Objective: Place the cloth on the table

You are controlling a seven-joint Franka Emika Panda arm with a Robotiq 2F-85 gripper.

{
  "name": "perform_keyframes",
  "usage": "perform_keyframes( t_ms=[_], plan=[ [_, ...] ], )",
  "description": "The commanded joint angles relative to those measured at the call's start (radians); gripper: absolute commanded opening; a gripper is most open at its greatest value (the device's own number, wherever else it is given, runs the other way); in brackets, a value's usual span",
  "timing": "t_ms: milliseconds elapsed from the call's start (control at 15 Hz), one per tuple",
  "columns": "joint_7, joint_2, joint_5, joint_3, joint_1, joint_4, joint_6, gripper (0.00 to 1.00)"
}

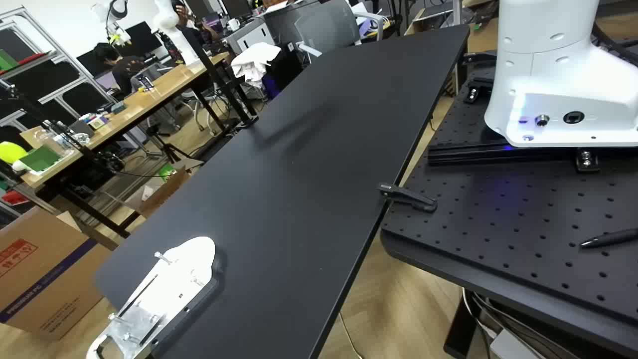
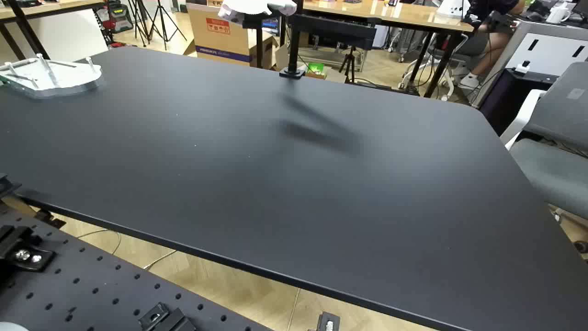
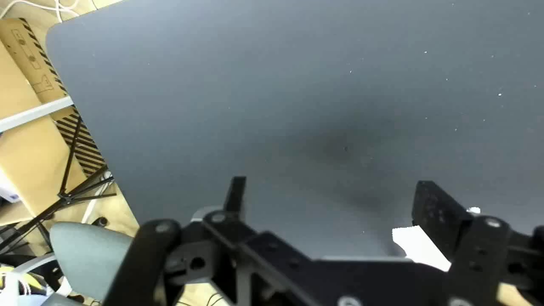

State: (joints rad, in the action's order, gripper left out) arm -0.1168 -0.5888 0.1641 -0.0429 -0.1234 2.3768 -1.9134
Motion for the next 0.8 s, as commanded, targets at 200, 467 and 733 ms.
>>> perform_keyframes(
  t_ms=[200, 467, 733],
  plan=[
    [-0.007, 0.0, 0.008, 0.013, 0.017, -0.002, 0.003, 1.0],
    [-0.007, 0.0, 0.008, 0.013, 0.017, -0.002, 0.003, 1.0],
    [0.0, 0.037, -0.011, 0.029, 0.023, -0.011, -0.082, 1.0]
  ],
)
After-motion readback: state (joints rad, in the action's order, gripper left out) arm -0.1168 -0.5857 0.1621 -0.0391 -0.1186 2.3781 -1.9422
